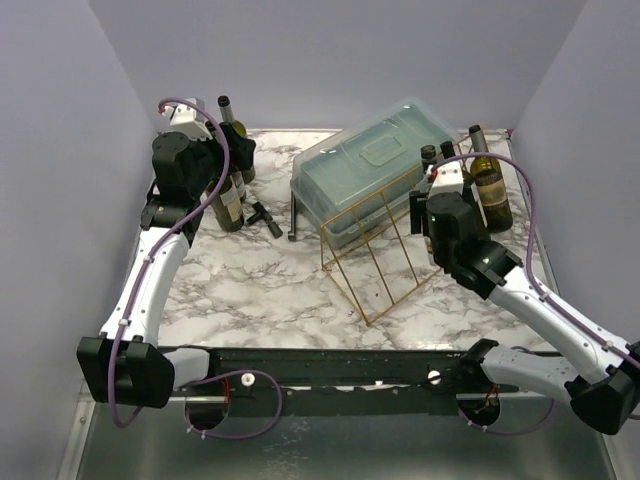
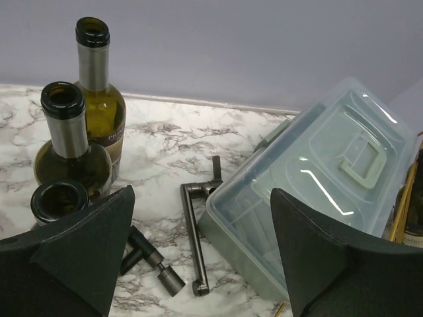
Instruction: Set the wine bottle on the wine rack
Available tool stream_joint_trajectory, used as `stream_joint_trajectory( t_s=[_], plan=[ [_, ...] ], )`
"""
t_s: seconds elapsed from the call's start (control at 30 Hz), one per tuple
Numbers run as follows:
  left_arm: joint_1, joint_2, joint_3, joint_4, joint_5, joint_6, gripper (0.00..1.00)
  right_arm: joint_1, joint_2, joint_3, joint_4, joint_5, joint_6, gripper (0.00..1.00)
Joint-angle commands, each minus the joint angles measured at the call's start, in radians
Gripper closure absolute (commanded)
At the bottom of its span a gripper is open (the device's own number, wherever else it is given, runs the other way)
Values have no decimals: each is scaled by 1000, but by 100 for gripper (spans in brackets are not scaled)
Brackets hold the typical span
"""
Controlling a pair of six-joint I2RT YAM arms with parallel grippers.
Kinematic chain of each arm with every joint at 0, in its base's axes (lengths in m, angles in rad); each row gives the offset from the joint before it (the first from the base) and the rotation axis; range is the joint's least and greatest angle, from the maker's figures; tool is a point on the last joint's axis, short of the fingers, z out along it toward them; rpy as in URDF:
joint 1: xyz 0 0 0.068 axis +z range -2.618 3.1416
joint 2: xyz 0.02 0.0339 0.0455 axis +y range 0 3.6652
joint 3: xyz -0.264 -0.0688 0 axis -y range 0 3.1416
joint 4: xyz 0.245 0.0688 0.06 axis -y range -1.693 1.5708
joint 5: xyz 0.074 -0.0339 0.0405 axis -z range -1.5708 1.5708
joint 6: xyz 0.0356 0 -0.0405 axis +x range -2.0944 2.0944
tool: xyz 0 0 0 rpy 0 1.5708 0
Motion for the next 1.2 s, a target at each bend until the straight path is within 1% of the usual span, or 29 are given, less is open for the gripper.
stream_joint_trajectory(
  t_s=[0.0, 0.1, 0.2, 0.3, 0.37, 0.47, 0.53, 0.6, 0.7, 0.73, 0.87, 0.97, 1.17],
  plan=[
    [-1, -36, -12, 36, 75, 13, 15, -66, 47, 20, 64, -30, 15, 99],
    [-1, -63, -30, 45, 80, 9, 15, -76, 75, 30, 76, 21, 2, 100],
    [-2, -69, -35, 48, 67, 16, 15, -116, 83, 23, 112, 65, -28, 99],
    [0, -66, -37, 49, 73, 11, 15, -172, 79, 16, 130, 49, -28, 99],
    [-1, -57, -36, 52, 83, 6, 15, -187, 72, 2, 154, 31, -46, 99],
    [2, -46, -34, 51, 87, 2, 15, -197, 71, -27, 194, 60, -123, 99],
    [2, -44, -34, 51, 91, 0, 15, -206, 64, -81, 274, 63, -191, 99],
    [2, -40, -36, 52, 91, -2, 15, -231, 56, -125, 333, 17, -239, 99],
    [2, -36, -36, 54, 93, -4, 15, -277, 58, -138, 335, -80, -247, 99],
    [1, -34, -37, 55, 95, -6, 15, -292, 65, -139, 365, -97, -245, 99],
    [3, -23, -34, 57, 105, -12, 15, -357, 106, -120, 354, -175, -236, 99],
    [9, -21, -34, 58, 109, -15, 15, -383, 129, -115, 353, -241, -234, 99],
    [26, -20, -34, 61, 112, -24, 15, -398, 175, -105, 350, -283, -229, 100]
  ],
)
